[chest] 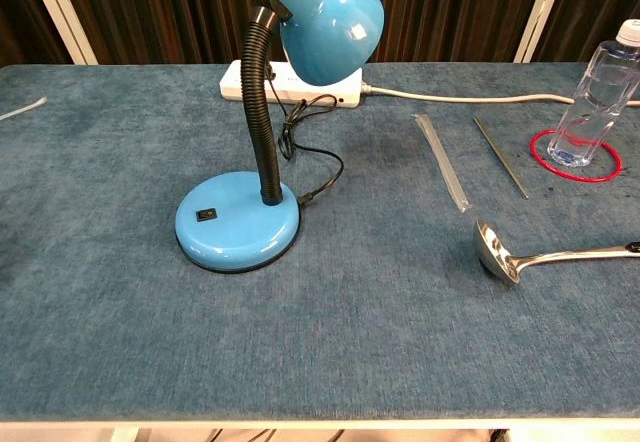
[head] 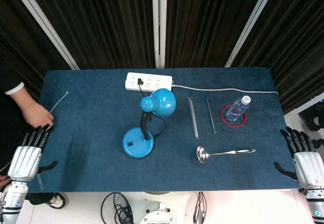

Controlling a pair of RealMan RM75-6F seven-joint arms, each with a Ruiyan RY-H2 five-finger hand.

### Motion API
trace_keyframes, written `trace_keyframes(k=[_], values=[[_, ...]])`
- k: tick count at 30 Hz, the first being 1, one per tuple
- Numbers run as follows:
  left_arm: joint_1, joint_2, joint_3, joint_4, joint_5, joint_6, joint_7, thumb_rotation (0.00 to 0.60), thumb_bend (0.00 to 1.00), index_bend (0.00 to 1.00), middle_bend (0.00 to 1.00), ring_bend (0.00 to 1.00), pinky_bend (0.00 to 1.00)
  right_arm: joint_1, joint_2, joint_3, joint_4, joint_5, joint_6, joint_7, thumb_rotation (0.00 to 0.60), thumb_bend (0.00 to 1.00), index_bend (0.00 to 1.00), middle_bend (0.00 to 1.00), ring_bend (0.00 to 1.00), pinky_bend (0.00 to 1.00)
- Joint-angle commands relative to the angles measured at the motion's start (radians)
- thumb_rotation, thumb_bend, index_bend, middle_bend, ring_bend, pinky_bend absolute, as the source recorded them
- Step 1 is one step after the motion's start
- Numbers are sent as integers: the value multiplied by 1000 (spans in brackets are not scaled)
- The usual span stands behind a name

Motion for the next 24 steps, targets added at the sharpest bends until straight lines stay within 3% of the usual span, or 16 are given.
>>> trace_keyframes(k=[1,19,22,24], values=[[0,1,0,-1,0,-1,0,600,17,24,0,0,0,0,0,0,1,0,-1,0,600,138,0,0,0,0],[-12,-5,8,-18,46,4,10,600,20,25,2,0,1,-1,7,-1,-1,0,2,14,600,138,0,0,0,0],[-28,-26,8,-17,74,-2,30,600,44,24,110,37,115,-4,5,-3,6,1,3,21,600,139,0,0,0,0],[-43,-49,9,-11,102,-7,43,600,111,26,300,179,288,-7,3,-3,13,4,5,29,600,139,0,0,0,0]])
